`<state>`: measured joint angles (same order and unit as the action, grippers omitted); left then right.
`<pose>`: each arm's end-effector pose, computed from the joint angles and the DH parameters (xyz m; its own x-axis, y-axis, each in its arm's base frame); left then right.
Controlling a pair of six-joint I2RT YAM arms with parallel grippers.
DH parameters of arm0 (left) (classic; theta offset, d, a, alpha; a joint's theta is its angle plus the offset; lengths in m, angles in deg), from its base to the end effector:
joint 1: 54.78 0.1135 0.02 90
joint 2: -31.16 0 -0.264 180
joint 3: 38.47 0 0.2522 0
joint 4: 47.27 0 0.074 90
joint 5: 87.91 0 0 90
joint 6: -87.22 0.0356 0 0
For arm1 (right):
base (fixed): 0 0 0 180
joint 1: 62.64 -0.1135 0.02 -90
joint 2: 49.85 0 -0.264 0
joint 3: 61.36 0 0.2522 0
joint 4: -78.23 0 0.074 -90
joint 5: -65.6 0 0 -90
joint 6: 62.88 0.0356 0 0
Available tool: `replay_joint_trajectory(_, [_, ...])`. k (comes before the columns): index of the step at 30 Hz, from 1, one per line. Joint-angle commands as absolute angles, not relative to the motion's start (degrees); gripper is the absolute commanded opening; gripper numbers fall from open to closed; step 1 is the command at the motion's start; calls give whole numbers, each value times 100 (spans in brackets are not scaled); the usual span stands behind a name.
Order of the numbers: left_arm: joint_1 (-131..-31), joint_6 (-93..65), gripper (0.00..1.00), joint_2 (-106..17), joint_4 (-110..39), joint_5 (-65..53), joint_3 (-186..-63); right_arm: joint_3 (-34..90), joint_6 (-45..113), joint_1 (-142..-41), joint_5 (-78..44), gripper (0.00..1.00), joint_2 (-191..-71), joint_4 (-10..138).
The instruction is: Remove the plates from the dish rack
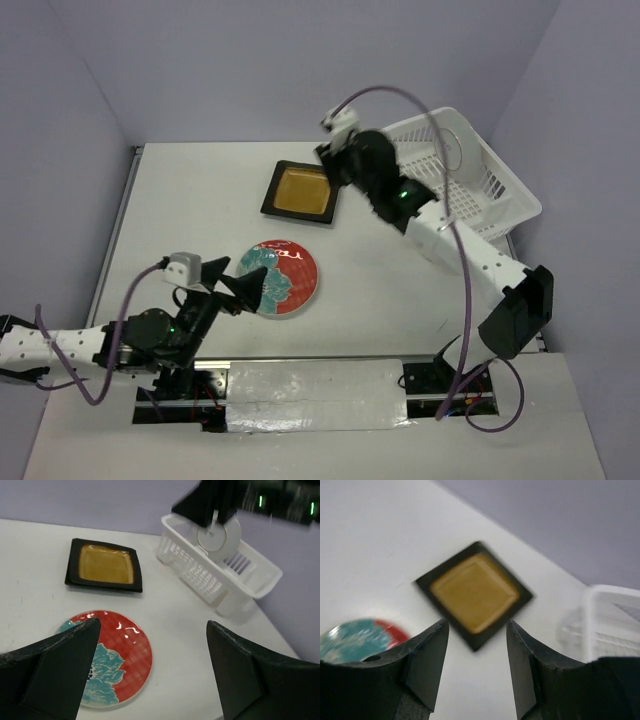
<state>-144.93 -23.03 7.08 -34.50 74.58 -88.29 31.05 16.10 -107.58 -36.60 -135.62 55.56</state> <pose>0.0337 -0.0888 0.3498 -0.1055 -0.5320 -0.8402 0.2844 0.7935 -0.5381 0.2570 0.2459 0.3759 -0.0874 -0.3511 -0.9322 -0.5739 0.7826 -0.2410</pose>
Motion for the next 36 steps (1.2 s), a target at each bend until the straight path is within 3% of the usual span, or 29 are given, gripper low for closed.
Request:
replay_joint_trajectory(1, [-14478, -1412, 100, 6, -4441, 6600, -9177, 4316, 1930, -9405, -2644, 58, -13307, 4585])
replay_joint_trajectory(6, [-13586, -1586, 99, -1268, -3995, 5460, -9590, 5460, 2376, -7515, -916, 59, -14018, 4354])
replay_joint_trajectory(8, [-13004, -2059, 100, -1637, -3844, 4138, -9644, 5906, 2510, -6767, -526, 60, -14343, 4364])
replay_joint_trajectory(11, [-12002, -2552, 99, -1972, -3852, 3061, -9574, 6664, 2572, -6038, -68, 61, -15090, 4189])
replay_joint_trajectory(18, [-11894, -2826, 99, -2062, -3764, 2811, -9565, 7632, 2756, -4946, 917, 62, -16383, 3915])
replay_joint_trajectory(29, [-11894, -3073, 100, -1402, -4037, 2863, -9178, 6262, 2132, -4093, 979, 61, -16235, 4512])
replay_joint_trajectory(36, [-11894, -3064, 99, -1490, -4046, 2846, -9187, 6446, 2334, -3987, 1778, 58, -16630, 4610])
